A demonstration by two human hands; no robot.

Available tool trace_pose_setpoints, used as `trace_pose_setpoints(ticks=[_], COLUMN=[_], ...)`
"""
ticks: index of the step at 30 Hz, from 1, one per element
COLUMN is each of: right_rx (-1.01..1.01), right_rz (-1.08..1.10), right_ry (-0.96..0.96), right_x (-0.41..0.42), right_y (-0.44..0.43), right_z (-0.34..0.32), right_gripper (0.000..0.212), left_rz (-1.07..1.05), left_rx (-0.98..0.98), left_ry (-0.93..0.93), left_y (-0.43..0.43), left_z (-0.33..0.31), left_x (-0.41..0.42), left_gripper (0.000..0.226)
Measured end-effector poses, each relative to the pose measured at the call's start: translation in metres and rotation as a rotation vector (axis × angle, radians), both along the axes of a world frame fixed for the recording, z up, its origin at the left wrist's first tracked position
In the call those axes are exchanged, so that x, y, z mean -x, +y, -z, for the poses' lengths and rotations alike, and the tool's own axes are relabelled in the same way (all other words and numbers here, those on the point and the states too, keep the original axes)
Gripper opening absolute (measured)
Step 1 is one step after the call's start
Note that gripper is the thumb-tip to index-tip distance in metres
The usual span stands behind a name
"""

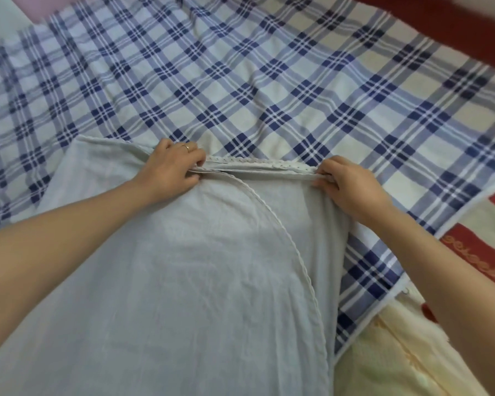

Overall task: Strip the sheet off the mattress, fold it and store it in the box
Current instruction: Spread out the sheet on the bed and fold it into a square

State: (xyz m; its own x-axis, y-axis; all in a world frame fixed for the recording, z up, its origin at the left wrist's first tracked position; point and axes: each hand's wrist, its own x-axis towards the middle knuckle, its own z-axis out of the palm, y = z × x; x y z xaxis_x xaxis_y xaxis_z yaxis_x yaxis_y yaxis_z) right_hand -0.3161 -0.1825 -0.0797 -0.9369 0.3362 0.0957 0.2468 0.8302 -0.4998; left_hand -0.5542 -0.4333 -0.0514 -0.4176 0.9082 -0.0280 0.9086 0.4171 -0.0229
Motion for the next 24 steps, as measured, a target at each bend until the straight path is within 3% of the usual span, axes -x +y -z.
trace_pose_setpoints(ticks=[4, 9, 13, 16, 19, 24], right_rx=[0.089, 0.155, 0.432, 0.710, 0.821, 0.346], right_rz=[0.060, 0.093, 0.107, 0.142, 0.174, 0.082], right_ry=[-0.020, -0.109, -0.145, -0.104, -0.072, 0.106], right_x=[0.001, 0.006, 0.004, -0.008, -0.025, -0.024], right_y=[0.004, 0.009, 0.017, 0.018, 0.013, -0.005], right_z=[0.005, 0.006, 0.002, -0.006, -0.009, -0.038], right_gripper=[0.022, 0.027, 0.029, 0.044, 0.030, 0.011], left_rz=[0.078, -0.002, -0.004, -0.025, -0.068, -0.111], left_rx=[-0.079, -0.102, -0.036, -0.043, 0.002, 0.009], left_ry=[0.046, 0.022, -0.064, -0.129, -0.140, -0.129], left_y=[-0.007, -0.012, -0.008, -0.003, -0.002, 0.000], left_z=[0.001, 0.000, -0.001, 0.003, 0.009, 0.017], left_x=[-0.001, -0.001, -0.001, -0.002, -0.003, -0.008], left_gripper=[0.013, 0.014, 0.018, 0.021, 0.030, 0.036])
